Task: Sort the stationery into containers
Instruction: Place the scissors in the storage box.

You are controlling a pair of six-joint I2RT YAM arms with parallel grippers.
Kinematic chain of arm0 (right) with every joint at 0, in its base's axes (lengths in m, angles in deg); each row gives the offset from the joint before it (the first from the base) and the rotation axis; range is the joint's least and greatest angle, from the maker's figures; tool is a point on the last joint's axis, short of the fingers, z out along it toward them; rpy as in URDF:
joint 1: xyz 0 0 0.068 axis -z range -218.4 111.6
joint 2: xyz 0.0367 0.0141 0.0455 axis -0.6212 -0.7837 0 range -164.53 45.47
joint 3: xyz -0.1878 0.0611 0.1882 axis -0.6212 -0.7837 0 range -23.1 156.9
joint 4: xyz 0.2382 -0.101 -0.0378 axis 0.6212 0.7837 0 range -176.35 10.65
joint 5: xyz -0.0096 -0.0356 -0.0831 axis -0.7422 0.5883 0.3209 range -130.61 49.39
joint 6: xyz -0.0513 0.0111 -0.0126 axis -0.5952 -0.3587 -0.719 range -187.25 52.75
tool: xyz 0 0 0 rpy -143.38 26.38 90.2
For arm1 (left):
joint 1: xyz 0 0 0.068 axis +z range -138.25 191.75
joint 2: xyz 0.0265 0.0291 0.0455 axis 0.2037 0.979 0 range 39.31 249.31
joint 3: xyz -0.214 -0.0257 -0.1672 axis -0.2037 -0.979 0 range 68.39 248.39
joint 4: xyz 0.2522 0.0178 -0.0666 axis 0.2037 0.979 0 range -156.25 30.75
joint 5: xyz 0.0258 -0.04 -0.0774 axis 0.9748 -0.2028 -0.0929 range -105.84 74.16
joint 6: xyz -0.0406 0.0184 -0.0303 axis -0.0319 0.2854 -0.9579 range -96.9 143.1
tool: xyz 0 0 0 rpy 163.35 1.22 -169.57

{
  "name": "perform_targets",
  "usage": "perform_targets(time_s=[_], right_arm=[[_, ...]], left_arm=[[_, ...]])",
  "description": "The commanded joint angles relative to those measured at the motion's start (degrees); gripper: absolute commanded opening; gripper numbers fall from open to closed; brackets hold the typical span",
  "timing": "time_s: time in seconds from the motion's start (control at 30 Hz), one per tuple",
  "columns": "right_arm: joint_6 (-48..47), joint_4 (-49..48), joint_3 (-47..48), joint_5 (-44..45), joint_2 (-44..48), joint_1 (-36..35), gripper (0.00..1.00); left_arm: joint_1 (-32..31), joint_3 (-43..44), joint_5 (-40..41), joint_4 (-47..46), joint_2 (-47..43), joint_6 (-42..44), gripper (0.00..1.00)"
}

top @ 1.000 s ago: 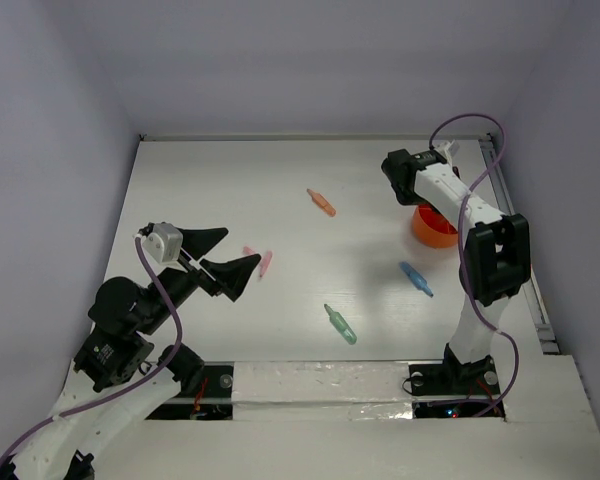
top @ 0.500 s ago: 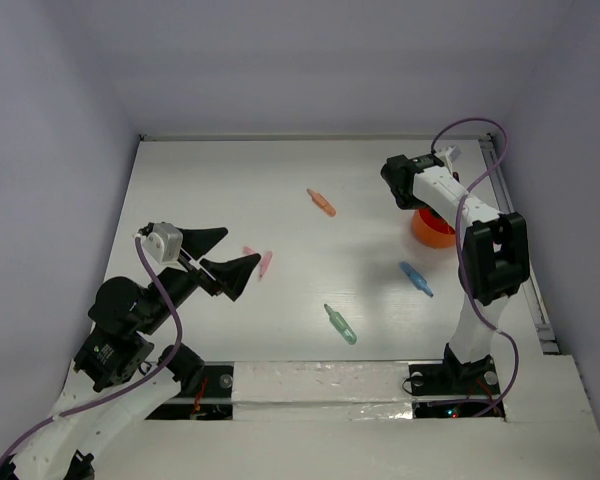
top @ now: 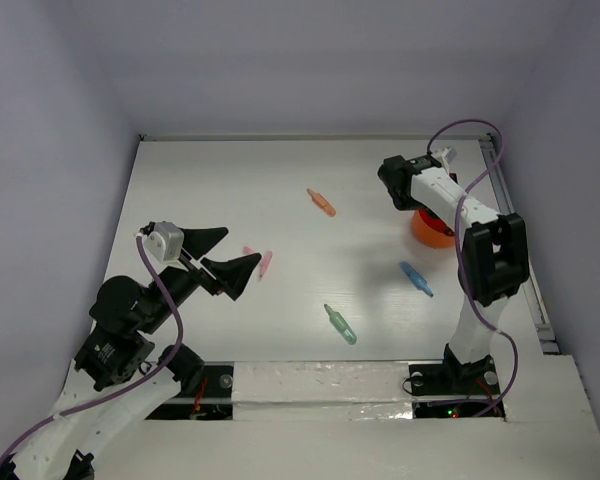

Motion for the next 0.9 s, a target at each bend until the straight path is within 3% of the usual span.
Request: perform_targets(time_s=[0.0,0.2,0.37,0.53,0.7,0.8,0.87], right_arm=[[-5.04,-4.4,-0.98,-0.8,5.16,-0.66,0.25],[-16.57,-20.92,-5.72,-11.86,13.6,-0.66,0.36],[-22.47,-35.49,-10.55,-31.97,24.48,-0.66,0.43],[-24.23,-40.62,-13.55,-45.77,25.39,-0.66,0.57],[-24.85,-47.03,-15.66,-49.75,23.02,-0.66,0.82],[-25.72,-50.2,-15.93,-51.34,20.65,-0.66,0.92],[-26.43,-51.0,-15.32,-50.03,18.11,-0.66,0.94]], left_arm=[[0.27,1.19,-0.1,-2.17,0.74,0.72,0.99],[0.27,1.1,-0.18,-2.17,1.18,0.54,0.99],[0.8,1.02,-0.62,-2.35,2.06,0.54,0.99],[1.94,0.84,-0.89,-2.44,3.02,0.45,0.99],[2.56,0.58,-0.45,-2.17,4.69,0.45,0.99],[3.08,0.66,0.25,-1.82,5.84,0.63,0.99],[3.08,0.66,0.78,-1.65,6.71,0.72,0.99]])
